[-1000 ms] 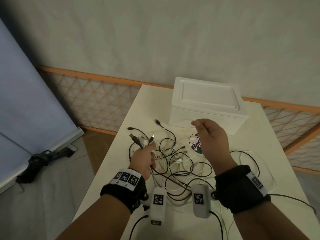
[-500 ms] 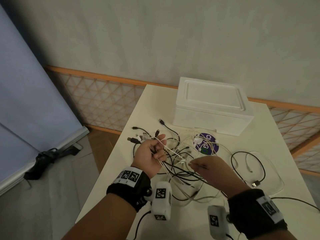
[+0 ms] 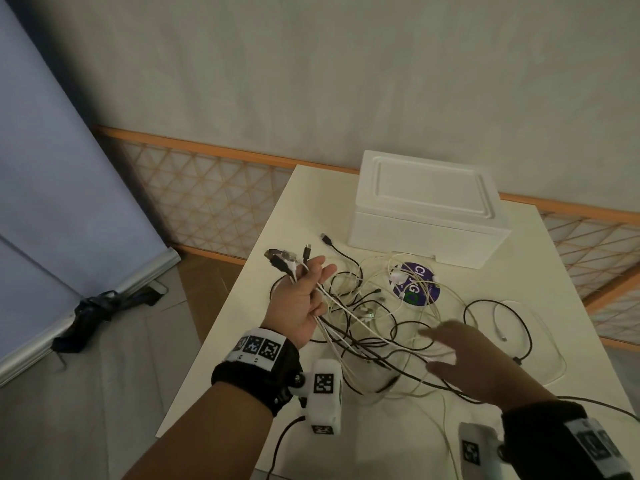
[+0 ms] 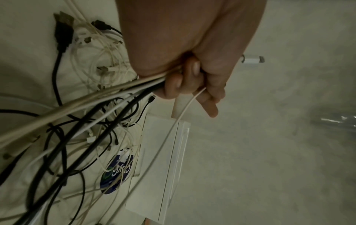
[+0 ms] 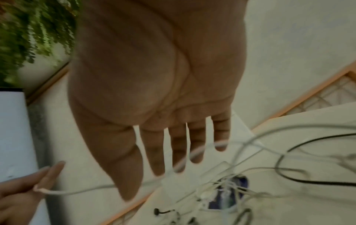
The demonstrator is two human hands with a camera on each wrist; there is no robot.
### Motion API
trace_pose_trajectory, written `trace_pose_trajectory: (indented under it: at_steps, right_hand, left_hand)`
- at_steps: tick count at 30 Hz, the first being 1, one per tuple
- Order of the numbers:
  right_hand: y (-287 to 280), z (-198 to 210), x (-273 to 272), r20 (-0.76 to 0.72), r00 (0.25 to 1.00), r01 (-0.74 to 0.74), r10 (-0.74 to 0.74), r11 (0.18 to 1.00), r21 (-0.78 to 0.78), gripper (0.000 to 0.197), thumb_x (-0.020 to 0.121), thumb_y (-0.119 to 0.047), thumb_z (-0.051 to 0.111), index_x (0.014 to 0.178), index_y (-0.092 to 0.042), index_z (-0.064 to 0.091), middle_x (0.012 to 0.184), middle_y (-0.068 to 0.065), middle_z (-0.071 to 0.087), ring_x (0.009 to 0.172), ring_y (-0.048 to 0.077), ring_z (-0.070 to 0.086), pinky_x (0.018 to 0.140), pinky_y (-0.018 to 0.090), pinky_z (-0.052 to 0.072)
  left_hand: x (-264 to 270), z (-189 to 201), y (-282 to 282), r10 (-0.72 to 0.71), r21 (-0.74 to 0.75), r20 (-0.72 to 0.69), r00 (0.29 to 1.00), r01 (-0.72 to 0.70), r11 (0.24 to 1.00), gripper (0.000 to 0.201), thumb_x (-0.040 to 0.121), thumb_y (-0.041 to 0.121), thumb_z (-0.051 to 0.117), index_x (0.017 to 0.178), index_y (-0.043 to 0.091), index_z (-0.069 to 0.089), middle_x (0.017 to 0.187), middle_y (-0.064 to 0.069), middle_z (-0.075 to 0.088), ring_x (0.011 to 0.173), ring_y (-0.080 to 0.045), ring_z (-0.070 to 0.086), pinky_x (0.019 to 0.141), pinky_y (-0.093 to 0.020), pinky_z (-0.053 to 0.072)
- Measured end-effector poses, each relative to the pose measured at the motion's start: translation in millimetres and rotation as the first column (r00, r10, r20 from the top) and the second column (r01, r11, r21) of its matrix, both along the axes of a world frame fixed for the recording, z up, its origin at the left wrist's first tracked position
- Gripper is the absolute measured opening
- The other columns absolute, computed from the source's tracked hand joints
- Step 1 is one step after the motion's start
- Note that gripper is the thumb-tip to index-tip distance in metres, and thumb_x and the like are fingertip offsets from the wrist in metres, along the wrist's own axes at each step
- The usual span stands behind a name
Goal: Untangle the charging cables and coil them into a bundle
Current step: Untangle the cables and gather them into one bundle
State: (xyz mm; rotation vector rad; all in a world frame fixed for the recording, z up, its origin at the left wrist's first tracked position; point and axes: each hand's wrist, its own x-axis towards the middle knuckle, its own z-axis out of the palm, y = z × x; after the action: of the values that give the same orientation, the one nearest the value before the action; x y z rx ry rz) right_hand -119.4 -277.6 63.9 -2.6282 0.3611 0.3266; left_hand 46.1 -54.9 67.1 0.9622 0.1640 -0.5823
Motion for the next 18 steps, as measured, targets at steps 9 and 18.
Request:
trace_pose_trajectory:
  at_steps: [9, 18]
  right_hand:
    - [95.8, 35.6, 73.9, 0.248, 0.969, -0.112, 0.014, 0.917, 0.383, 0.064, 0.086, -0.028, 0.064, 0.14, -0.025, 0.03, 0.102, -0.014, 0.066, 0.09, -0.002, 0.062, 0.075, 0.015, 0.045]
    - [119.3, 22.9, 77.1, 0.211, 0.976, -0.145, 0.049, 0.872, 0.467, 0.057, 0.084, -0.032, 0.062, 0.136, -0.033, 0.037, 0.099, -0.009, 0.066, 0.085, 0.002, 0.064, 0.077, 0.028, 0.052]
  left_hand:
    - [-30.7, 9.6, -12.5, -0.124, 0.033, 0.126, 0.984, 0.121, 0.992, 0.029, 0.078, 0.03, 0.065, 0.097, 0.009, 0.07, 0.101, -0.007, 0.074, 0.082, -0.014, 0.071, 0.07, -0.03, 0.055]
    - [-35.7, 11.3, 5.7, -0.096, 0.177, 0.171, 0.981, 0.066, 0.982, 0.029, 0.087, 0.037, 0.063, 0.089, 0.008, 0.067, 0.076, -0.006, 0.068, 0.076, -0.02, 0.068, 0.074, -0.038, 0.053]
